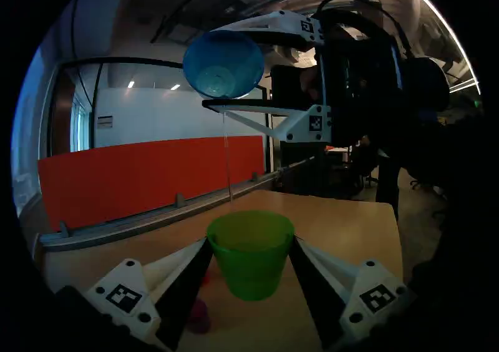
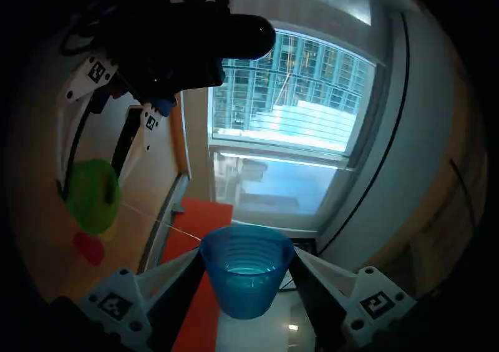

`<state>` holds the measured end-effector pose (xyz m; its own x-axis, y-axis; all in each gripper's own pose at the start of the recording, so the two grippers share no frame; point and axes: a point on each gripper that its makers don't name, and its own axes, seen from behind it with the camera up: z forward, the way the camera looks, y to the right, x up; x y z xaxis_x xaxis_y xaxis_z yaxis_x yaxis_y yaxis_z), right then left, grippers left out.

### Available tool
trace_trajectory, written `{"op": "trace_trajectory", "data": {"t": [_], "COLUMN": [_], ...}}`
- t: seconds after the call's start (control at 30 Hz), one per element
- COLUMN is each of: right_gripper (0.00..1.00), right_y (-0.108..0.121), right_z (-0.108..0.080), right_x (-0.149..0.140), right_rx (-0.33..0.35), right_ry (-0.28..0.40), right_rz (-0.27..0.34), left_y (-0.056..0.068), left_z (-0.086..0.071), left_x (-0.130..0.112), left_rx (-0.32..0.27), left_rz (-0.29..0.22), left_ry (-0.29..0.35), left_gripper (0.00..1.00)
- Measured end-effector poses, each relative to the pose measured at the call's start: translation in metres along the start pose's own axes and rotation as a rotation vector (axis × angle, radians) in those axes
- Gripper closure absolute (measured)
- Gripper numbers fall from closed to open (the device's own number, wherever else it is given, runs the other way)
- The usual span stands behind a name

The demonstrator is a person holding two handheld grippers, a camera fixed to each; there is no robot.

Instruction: Pour water

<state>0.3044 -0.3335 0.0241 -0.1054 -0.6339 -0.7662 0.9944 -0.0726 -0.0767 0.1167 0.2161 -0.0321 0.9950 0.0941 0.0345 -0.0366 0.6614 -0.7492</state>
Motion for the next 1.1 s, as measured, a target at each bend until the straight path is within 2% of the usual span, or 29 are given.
{"op": "trace_trajectory", "data": {"t": [0.33,0.53,0.73,1.1], "right_gripper": [0.09,0.09,0.09,0.09], "right_y": [-0.002,-0.003,-0.001,-0.011], "right_z": [-0.001,-0.001,-0.004,-0.012], "right_x": [0.001,0.001,-0.002,0.000], "right_rx": [0.001,-0.003,-0.015,0.014], "right_ry": [0.005,0.004,-0.003,-0.010], "right_rz": [0.027,0.115,0.305,0.747], "left_y": [-0.001,-0.001,-0.003,-0.006], "left_z": [0.000,0.000,0.000,-0.001], "left_x": [-0.001,0.000,0.000,0.000], "left_rx": [0.001,0.001,0.004,0.011], "left_rz": [-0.001,0.000,0.001,0.000], "left_ry": [0.000,0.000,0.000,-0.002], "left_gripper": [0.15,0.15,0.15,0.15]}}
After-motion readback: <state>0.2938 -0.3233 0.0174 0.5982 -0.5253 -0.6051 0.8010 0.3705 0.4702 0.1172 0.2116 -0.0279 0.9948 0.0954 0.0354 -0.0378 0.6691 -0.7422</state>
